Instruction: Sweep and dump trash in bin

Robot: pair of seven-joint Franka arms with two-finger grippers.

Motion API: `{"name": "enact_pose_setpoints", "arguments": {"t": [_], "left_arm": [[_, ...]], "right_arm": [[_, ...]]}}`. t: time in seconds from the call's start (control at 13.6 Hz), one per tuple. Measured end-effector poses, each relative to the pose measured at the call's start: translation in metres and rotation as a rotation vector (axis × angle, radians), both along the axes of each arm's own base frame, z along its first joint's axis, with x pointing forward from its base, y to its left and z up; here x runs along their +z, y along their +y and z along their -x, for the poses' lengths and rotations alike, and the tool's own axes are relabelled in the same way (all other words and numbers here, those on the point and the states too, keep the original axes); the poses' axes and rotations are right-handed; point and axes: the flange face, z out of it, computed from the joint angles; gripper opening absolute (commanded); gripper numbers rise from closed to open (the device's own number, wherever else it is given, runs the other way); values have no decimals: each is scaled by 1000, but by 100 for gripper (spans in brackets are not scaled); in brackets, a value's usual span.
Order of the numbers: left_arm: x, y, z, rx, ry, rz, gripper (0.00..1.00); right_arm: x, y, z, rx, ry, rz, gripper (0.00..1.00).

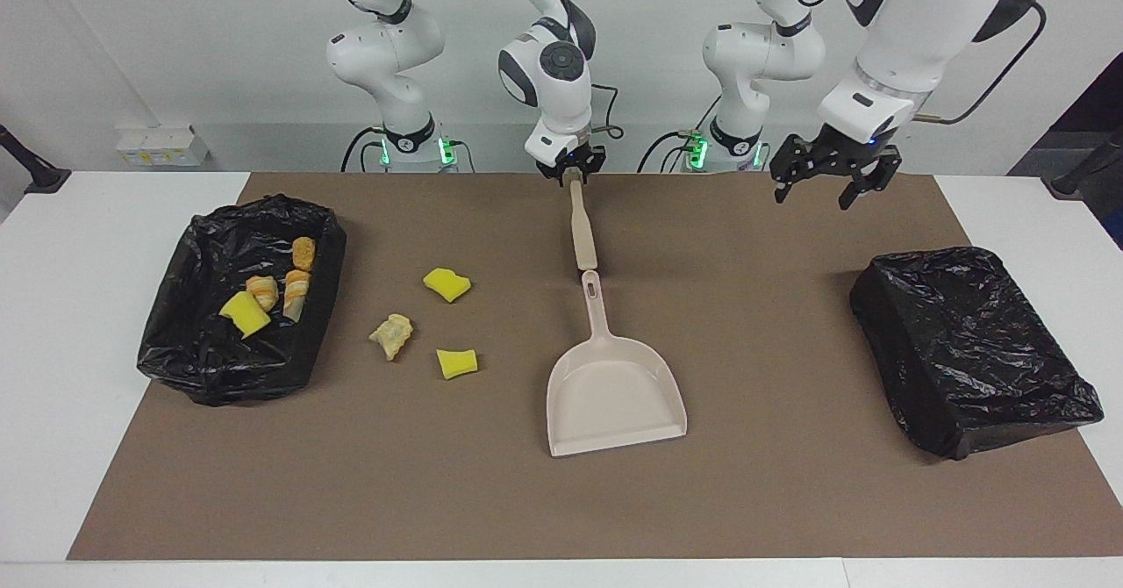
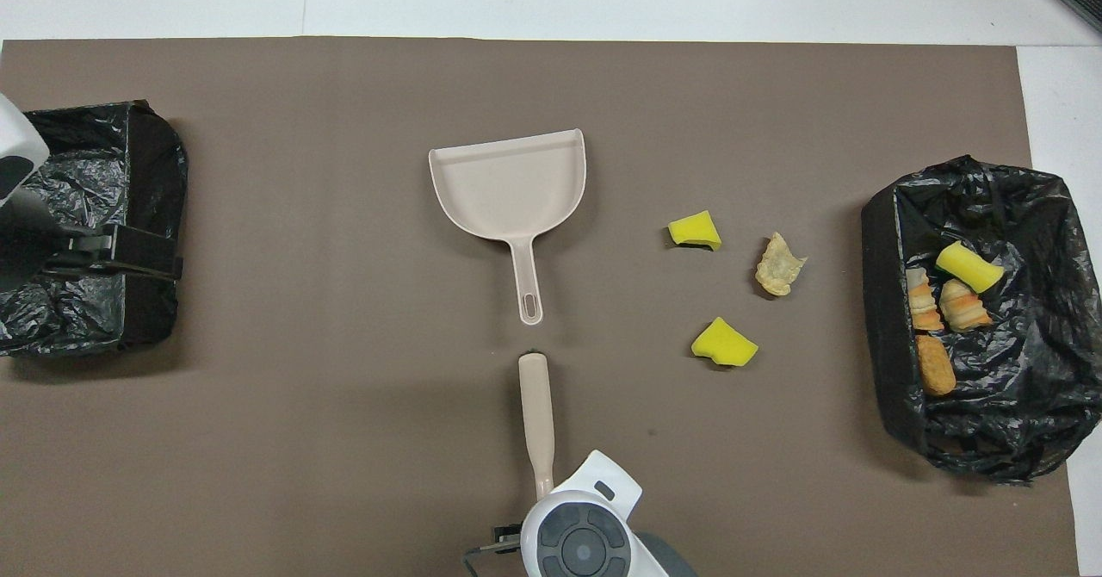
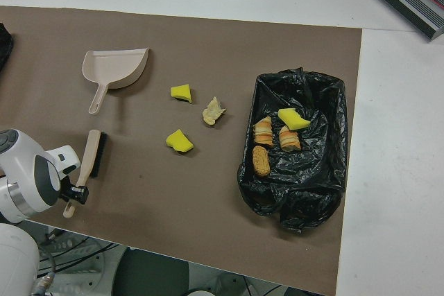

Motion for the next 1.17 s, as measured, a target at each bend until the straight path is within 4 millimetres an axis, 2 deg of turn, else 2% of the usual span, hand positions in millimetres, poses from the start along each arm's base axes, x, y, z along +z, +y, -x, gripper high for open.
{"name": "enact_pose_setpoints", "arguments": {"t": [0.07,0.37,0.51,0.66,0.81,0.95,1.17], "left_arm": [[-13,-12,-5,-2,-10,3,100],[-69,-70,-23,45,-52,23,100],[-95,-101,-29,113,-68,39,100],[-121,-134,-31,155,-79,55,100],[-143,-165,-26,162,-74,60,100],[-158,-180,-24,173,-72,64,100],[-181,-213,-18,210,-86,86,100]], "right_arm": [[-2,-1,1,4,1,-5,0],[4,0,-3,-5,6,-11,0],[27,-7,-17,-20,42,3,0],[62,-25,-37,-48,54,1,0],[89,-52,-45,-42,80,14,0],[111,-90,-53,-18,110,16,0],[139,-173,-85,7,73,-1,0]]}}
